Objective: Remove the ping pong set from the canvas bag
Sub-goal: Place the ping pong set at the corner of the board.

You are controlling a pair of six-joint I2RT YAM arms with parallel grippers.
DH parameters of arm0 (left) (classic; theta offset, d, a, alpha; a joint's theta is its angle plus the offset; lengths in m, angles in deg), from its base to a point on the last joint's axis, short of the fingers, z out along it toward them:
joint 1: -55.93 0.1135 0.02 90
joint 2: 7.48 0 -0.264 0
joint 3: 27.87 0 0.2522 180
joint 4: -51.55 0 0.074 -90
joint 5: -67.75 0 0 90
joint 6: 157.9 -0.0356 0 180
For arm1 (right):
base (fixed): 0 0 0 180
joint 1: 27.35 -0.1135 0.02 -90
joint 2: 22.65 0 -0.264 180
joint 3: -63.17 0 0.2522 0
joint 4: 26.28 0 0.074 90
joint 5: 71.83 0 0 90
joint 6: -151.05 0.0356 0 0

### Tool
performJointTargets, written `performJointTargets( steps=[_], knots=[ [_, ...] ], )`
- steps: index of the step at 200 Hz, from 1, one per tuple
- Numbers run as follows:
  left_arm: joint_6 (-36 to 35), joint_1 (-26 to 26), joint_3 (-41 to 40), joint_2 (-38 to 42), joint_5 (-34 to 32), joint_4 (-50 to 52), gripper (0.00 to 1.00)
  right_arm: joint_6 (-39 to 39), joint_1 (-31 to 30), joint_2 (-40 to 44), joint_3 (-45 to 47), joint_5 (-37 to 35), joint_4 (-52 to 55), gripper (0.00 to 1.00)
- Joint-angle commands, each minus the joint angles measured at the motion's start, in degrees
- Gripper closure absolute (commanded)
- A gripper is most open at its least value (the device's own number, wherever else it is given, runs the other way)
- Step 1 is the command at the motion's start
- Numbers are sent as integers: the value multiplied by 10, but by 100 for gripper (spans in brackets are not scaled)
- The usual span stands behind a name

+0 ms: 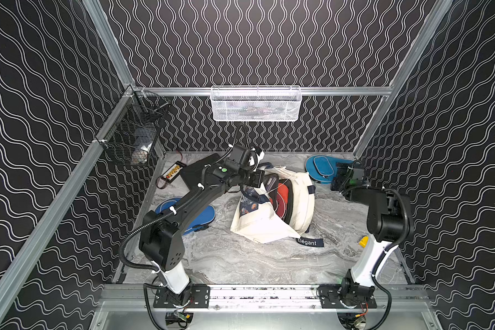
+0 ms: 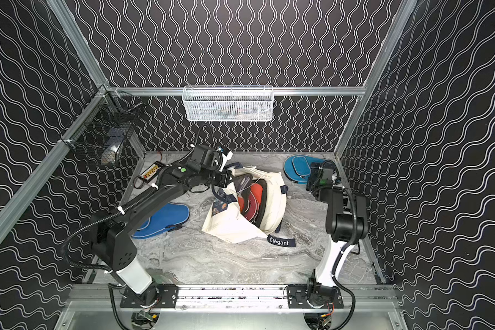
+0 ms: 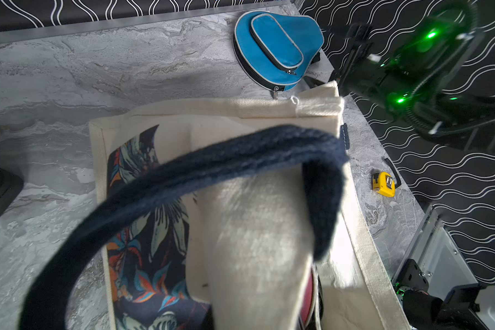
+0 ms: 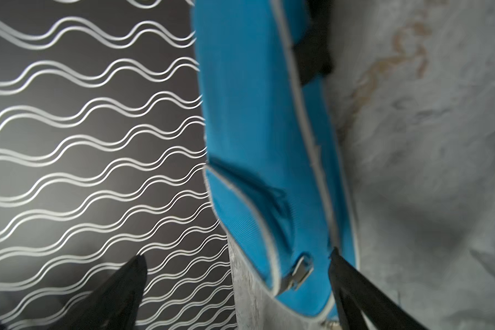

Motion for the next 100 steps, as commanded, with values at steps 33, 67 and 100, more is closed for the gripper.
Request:
performJointTargets(
  steps=[33, 67, 100],
  knots=[
    [-12, -1, 9, -8, 28, 0, 100, -186, -10, 136, 21, -32, 134, 2],
    [-29, -6, 15, -13, 33, 6, 100, -323, -62, 277, 59, -14, 182, 3],
    [-56, -8, 68, -37, 22, 35, 100, -359, -108, 383, 111, 5, 210, 7]
  ],
)
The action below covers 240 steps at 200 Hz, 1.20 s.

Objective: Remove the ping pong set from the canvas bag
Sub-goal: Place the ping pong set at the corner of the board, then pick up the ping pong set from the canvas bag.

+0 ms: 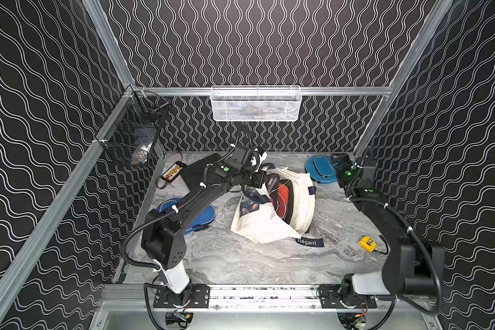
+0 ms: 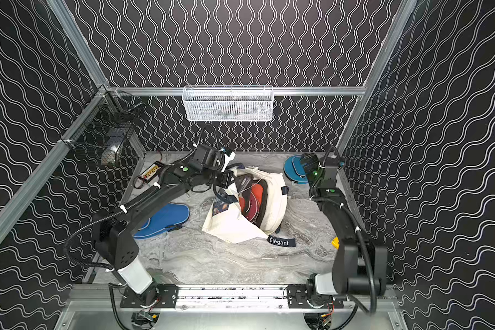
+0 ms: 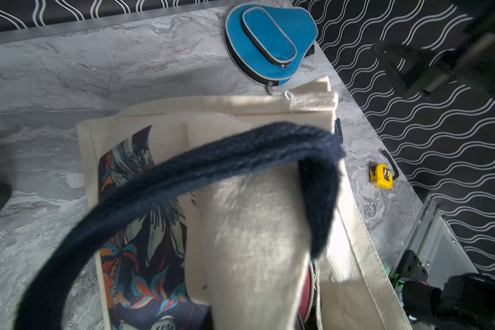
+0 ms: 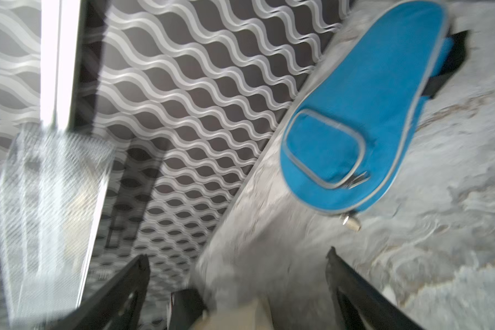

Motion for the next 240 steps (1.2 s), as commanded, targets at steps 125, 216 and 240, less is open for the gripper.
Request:
performJointTargets(
  steps=[125, 216, 240],
  knots=[
    [-121, -34, 307, -137, -132, 186, 100, -35, -131, 217, 113, 130, 119, 22],
    [-90, -55, 268, -140, -102, 153, 100, 13, -202, 156, 162, 173, 65, 37],
    [-82, -55, 264, -141, -83, 145, 100, 25, -214, 120, 169, 181, 25, 41]
  ],
)
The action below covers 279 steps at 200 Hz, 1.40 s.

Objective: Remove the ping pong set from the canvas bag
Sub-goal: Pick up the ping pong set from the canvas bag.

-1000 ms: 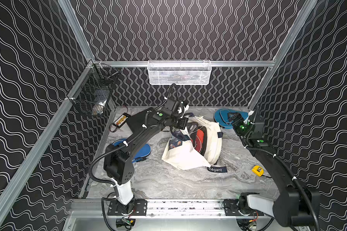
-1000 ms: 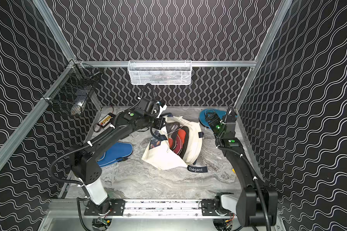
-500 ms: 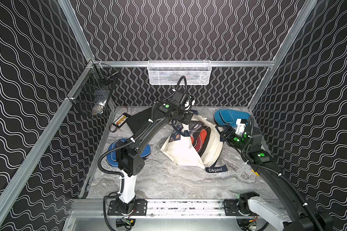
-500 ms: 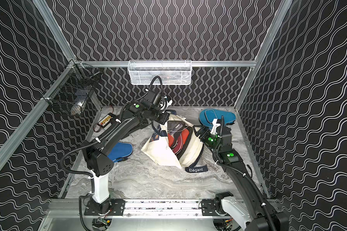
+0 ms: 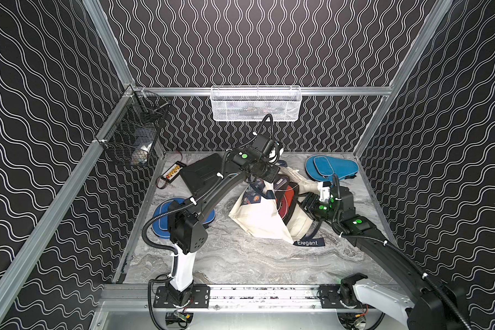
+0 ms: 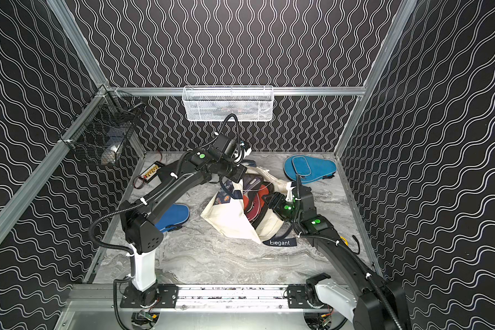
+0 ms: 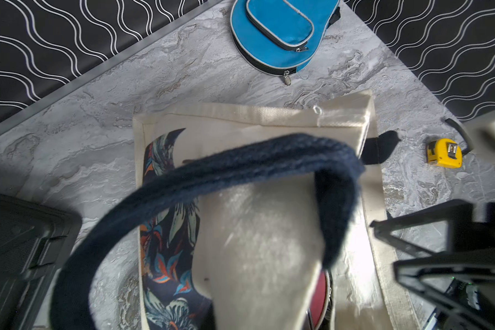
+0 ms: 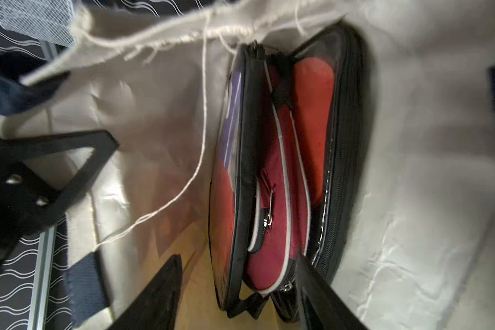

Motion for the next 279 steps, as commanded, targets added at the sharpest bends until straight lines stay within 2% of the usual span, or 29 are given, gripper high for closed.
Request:
performJointTargets(
  steps=[1, 145, 243, 261, 279],
  knots=[
    [13, -1, -5, -4, 33, -44, 100, 23, -8, -26, 6, 14, -65, 42],
    [34, 0, 7, -18, 79, -56, 100, 69, -17, -224, -11, 42, -256, 46],
    [49, -6, 23, -23, 101, -64, 100, 149, -24, -359, -26, 24, -483, 48],
    [49, -8, 23, -24, 104, -62, 100, 155, -29, -370, -28, 19, -521, 53],
    [44, -7, 24, -25, 98, -57, 100, 127, -39, -348, -32, 6, -498, 53]
  ],
)
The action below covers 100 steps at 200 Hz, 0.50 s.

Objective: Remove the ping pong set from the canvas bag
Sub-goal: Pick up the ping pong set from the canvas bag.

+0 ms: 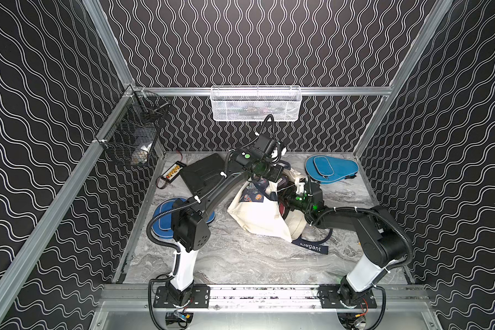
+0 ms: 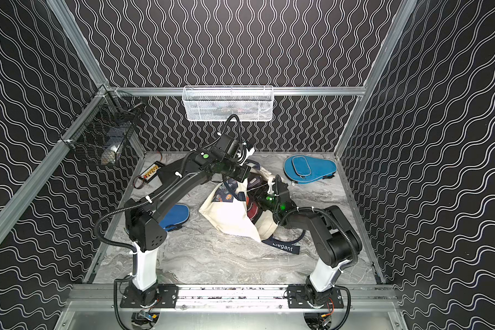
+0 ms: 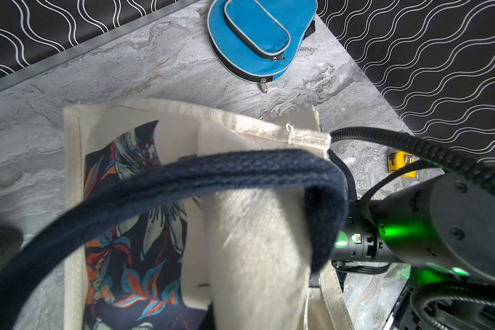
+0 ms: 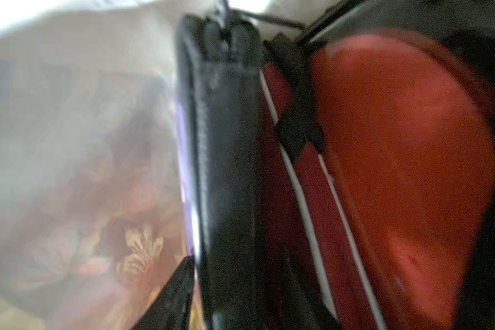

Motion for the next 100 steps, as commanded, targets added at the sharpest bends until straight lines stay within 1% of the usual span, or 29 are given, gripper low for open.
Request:
performJointTargets(
  steps=[1, 12, 36, 40, 51, 72, 100],
  knots=[
    [0, -4, 12, -3, 44, -38, 100, -9, -11, 19, -8, -16, -48, 53],
    [-4, -4, 10, -2, 38, -36, 100, -30, -18, 42, -8, -32, -21, 53],
    [-7, -4, 2, 1, 34, -37, 100, -68, -22, 94, -6, -69, 24, 48],
    [-7, -4, 3, 1, 34, -37, 100, -74, -37, 100, -6, -73, 28, 48],
    [-8, -4, 4, 0, 34, -36, 100, -83, -41, 111, -7, -80, 35, 47],
    [-9, -4, 4, 0, 33, -35, 100, -76, -41, 100, -9, -75, 31, 47],
    [-8, -4, 3, 3, 32, -36, 100, -49, -41, 51, -17, -68, 35, 47]
  ],
)
